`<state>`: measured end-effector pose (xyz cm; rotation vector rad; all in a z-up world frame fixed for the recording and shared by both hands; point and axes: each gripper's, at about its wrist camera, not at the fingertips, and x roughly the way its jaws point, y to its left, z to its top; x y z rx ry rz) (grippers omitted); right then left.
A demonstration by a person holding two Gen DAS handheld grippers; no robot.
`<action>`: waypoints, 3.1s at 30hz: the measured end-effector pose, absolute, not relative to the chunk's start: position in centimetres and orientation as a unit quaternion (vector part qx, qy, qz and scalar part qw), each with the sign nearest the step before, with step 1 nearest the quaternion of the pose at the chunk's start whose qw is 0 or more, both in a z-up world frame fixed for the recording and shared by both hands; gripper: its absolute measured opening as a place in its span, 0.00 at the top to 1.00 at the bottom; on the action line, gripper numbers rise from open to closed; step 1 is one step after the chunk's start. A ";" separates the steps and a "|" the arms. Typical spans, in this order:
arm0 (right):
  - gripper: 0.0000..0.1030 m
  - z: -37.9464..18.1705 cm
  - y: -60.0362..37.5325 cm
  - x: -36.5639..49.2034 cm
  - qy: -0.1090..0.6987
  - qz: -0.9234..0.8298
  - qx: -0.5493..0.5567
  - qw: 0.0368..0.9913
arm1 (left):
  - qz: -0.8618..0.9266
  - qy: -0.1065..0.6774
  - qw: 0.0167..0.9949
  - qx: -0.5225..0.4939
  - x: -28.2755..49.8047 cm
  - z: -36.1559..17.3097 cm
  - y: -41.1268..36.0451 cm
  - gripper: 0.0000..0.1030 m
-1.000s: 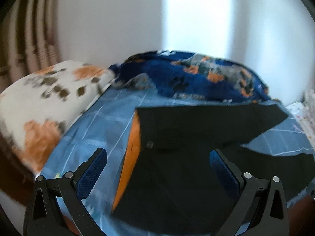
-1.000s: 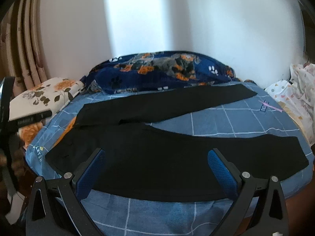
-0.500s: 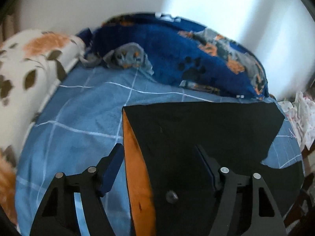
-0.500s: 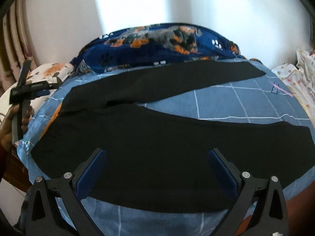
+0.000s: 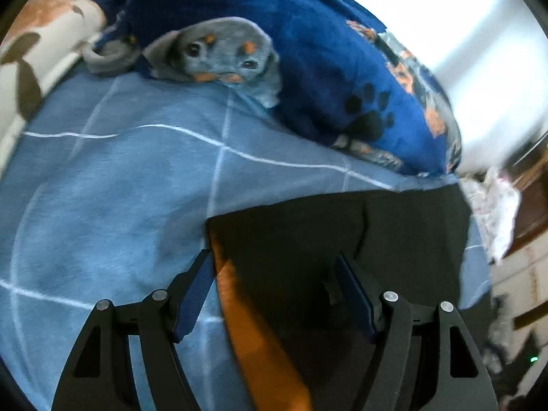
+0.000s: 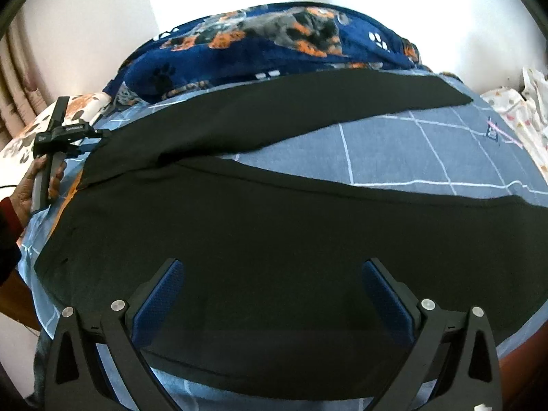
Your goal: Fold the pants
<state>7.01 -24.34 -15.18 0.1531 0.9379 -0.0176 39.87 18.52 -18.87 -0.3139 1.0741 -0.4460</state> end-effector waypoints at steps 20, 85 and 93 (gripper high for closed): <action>0.00 -15.2 -22.2 8.3 0.458 0.014 0.063 0.887 | -0.181 0.485 0.836 -0.185 39.9 -19.4 19.2 0.82; 0.93 -20.8 -33.5 3.4 0.473 0.053 0.456 0.752 | -0.054 0.424 0.901 -0.080 5.4 -12.6 16.0 0.51; 0.95 -20.9 -33.4 3.3 0.471 0.055 0.449 0.757 | 0.060 0.362 0.927 -0.072 4.1 -9.2 19.2 0.41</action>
